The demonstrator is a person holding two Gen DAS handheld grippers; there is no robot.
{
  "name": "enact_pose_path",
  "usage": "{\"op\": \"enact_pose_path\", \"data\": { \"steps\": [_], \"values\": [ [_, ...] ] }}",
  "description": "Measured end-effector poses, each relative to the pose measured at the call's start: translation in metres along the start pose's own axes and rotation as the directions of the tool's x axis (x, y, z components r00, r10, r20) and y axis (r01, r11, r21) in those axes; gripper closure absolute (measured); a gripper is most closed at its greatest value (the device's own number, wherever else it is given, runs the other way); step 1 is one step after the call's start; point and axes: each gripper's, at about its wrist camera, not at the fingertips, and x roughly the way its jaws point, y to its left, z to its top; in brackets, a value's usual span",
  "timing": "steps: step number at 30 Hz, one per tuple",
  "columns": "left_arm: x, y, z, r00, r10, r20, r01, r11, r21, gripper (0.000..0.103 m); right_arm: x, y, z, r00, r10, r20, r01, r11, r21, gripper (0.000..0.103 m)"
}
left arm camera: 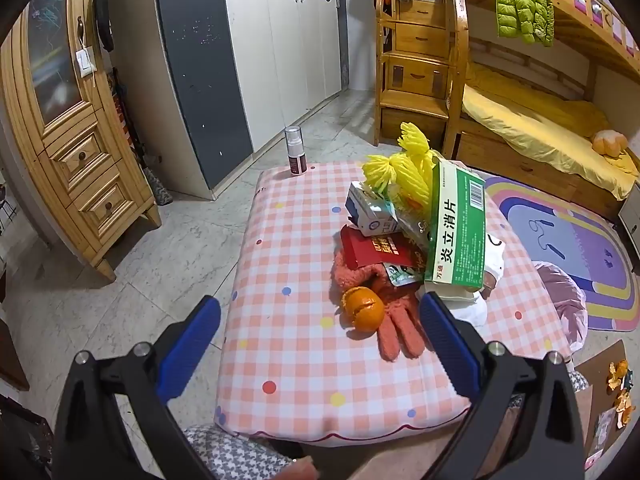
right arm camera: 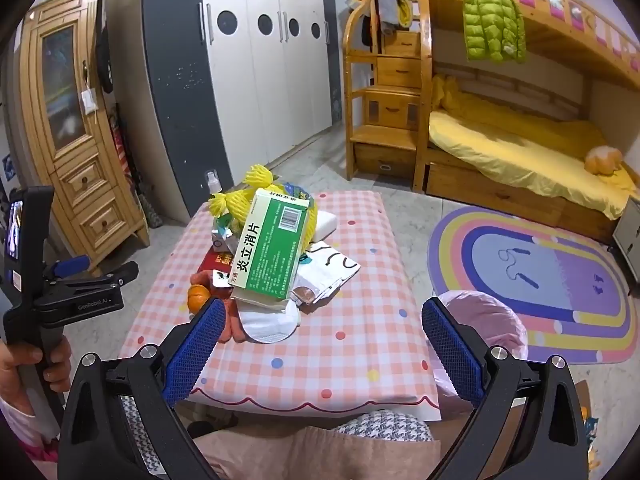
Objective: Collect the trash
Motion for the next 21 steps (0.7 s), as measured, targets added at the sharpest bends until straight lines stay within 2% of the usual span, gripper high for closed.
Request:
{"op": "enact_pose_path", "data": {
  "steps": [21],
  "values": [
    [-0.0021,0.0055,0.0030,1.000,0.011,-0.008,-0.011,1.000,-0.004,0.006,0.0006,-0.0006,0.0008,1.000,0.003,-0.002,-0.003,1.000,0.001,0.006]
  ]
}}
